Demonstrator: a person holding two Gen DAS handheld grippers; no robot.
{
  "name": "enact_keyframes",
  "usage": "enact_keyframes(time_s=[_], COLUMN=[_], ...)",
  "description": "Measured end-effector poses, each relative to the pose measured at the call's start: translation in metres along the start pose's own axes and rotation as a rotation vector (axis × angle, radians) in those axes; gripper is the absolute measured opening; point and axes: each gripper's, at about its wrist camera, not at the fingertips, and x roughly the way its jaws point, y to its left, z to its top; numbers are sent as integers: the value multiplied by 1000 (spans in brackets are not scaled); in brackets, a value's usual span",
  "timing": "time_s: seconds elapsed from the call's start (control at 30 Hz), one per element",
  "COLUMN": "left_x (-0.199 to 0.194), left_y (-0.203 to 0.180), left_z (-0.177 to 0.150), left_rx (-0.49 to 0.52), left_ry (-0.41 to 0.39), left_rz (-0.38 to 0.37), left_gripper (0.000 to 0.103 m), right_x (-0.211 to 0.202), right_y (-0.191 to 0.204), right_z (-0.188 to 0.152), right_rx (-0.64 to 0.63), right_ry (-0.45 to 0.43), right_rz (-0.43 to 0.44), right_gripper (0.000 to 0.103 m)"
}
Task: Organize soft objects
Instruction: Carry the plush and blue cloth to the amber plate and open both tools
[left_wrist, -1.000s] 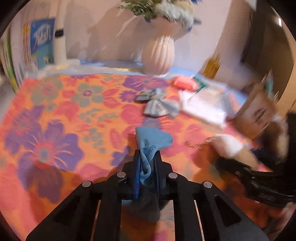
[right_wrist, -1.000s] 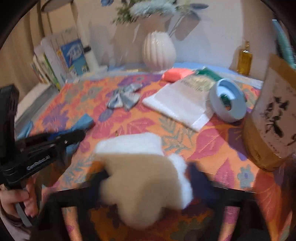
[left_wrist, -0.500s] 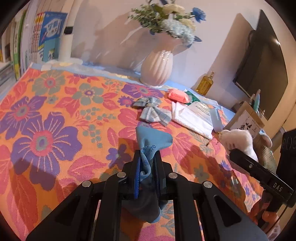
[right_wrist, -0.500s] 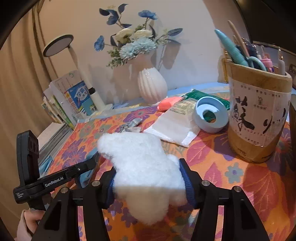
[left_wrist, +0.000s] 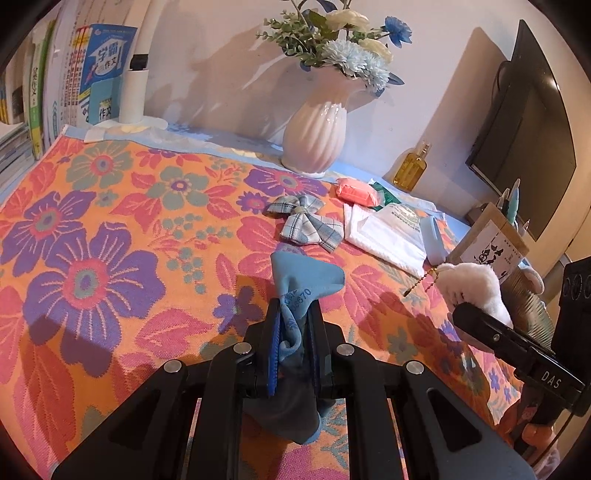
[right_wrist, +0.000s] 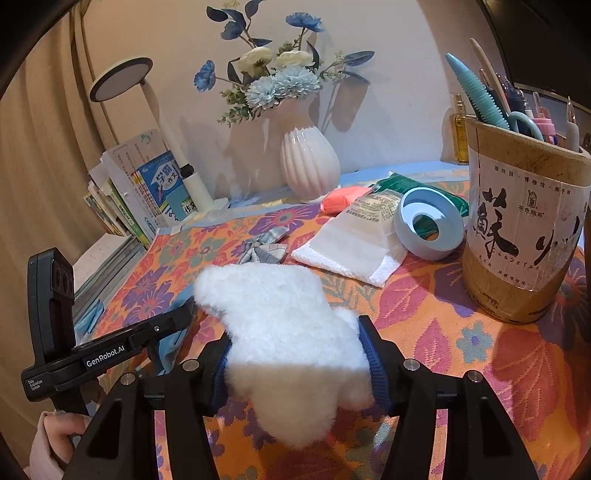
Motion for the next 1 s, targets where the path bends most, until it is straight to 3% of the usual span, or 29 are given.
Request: enact_keyframes(time_s=[0.2, 0.3, 0.37, 0.47, 0.63, 0.83, 1.0], left_x=[-12, -23, -35, -47, -62, -45, -30], left_y=[1, -3, -12, -27, -91, -194, -265], left_z=[6, 16, 26, 38, 57, 68, 60], left_rx=[-31, -45, -34, -27, 89, 253, 324], left_ry=[-39, -32, -45, -58, -97, -79, -39], left_rz=[-1, -2, 8, -29, -38, -186, -332], left_gripper=[10, 10, 10, 10, 10, 10, 10], right_x=[-15, -28, -48, -91, -158, -205, -224], right_y=[4, 7, 13, 22, 12, -61, -124], right_z=[-1, 5, 14, 35, 67, 77, 54], right_rx=[-16, 0, 8, 11, 25, 152, 285], right_ry=[-73, -67, -101, -188, -259, -264, -236], right_rz=[50, 12, -9, 33, -66, -207, -296], right_gripper=[59, 59, 59, 59, 59, 60, 60])
